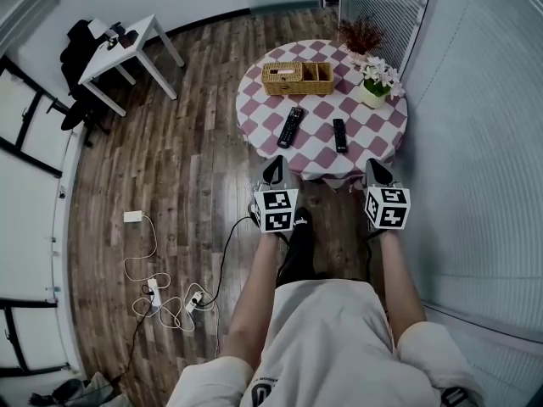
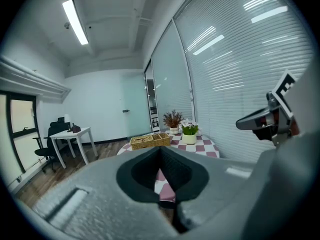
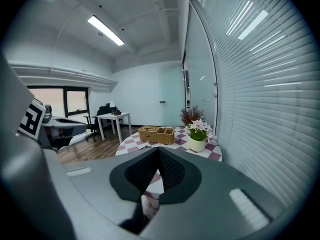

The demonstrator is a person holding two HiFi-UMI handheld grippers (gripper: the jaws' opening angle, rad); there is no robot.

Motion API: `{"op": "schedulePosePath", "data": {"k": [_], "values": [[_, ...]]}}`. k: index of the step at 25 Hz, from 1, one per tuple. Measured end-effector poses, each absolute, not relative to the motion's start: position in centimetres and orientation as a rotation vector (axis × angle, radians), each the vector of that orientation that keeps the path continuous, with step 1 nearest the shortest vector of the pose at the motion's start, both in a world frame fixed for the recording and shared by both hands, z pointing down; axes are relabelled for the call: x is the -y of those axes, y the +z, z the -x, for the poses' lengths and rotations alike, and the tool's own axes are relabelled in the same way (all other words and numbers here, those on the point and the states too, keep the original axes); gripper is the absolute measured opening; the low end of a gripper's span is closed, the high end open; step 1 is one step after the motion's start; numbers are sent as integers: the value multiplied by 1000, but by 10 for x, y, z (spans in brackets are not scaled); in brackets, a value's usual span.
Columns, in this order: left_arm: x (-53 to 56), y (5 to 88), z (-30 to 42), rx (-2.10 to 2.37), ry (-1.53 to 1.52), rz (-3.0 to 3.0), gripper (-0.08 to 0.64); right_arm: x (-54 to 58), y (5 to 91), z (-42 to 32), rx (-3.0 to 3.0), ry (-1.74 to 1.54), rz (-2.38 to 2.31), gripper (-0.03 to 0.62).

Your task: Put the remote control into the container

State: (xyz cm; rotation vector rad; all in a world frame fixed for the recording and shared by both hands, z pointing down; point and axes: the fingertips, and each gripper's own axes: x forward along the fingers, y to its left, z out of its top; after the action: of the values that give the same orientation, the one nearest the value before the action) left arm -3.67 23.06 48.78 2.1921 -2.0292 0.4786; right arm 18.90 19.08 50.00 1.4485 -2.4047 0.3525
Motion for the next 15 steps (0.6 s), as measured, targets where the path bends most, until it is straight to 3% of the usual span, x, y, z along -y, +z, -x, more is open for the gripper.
{"op": "schedulePosePath", "data": {"k": [15], "values": [[-148, 485, 57, 2002, 358, -2155, 5, -125, 501, -177, 2422, 361, -1457, 2]]}}
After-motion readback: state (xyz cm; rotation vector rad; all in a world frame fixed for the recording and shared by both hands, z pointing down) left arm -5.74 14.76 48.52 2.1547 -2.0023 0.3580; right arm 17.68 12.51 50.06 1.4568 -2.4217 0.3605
